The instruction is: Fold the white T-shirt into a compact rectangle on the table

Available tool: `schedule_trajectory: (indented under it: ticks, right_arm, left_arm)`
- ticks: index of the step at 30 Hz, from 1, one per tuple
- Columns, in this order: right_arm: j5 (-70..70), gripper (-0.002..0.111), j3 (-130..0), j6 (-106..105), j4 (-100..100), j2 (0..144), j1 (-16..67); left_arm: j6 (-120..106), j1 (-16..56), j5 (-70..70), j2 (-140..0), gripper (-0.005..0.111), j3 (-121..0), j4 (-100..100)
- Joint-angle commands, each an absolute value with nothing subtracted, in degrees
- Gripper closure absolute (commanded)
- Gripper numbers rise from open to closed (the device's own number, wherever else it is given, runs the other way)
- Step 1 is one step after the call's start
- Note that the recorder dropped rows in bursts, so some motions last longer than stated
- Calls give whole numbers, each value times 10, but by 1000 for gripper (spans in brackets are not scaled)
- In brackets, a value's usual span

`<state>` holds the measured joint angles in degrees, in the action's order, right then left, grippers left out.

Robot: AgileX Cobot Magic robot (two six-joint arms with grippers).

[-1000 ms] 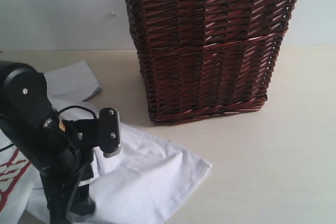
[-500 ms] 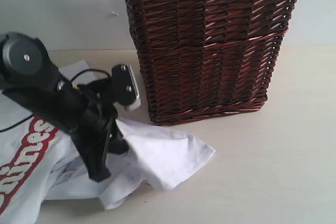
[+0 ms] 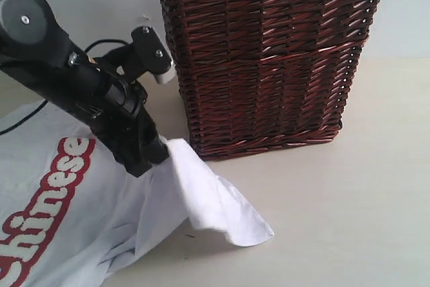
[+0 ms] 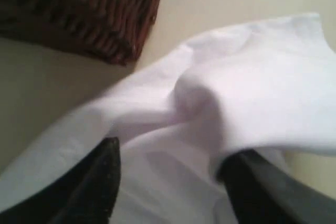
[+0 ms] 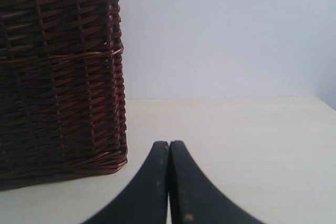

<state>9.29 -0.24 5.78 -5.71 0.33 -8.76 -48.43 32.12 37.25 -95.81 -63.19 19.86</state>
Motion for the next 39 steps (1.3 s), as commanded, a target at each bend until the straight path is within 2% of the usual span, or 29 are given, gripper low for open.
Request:
schedule_trajectory:
  ticks: [1, 15, 18, 22, 23, 27, 35, 39]
  right_arm:
    - [88, 108, 0, 58, -55, 0, -90]
    - [88, 108, 0, 58, -55, 0, -90]
    - [88, 108, 0, 58, -55, 0, -90]
    - [88, 108, 0, 58, -55, 0, -90]
    - [88, 108, 0, 58, -55, 0, -90]
    - [88, 108, 0, 58, -55, 0, -90]
    - [88, 108, 0, 58, -55, 0, -90]
    - [88, 108, 0, 58, -55, 0, -90]
  left_arm:
    - [-446, 320, 408, -971, 42, -626, 202]
    - [-454, 320, 415, -819, 44, -626, 249]
    - [-412, 320, 410, -788, 59, -626, 282]
    - [-425, 320, 440, -745, 103, -626, 337]
    - [-437, 320, 448, -731, 106, -624, 346]
    - [-439, 320, 408, -656, 107, -583, 389]
    - [-451, 320, 77, -424, 107, -366, 534]
    - [-447, 320, 20, -312, 107, -280, 534]
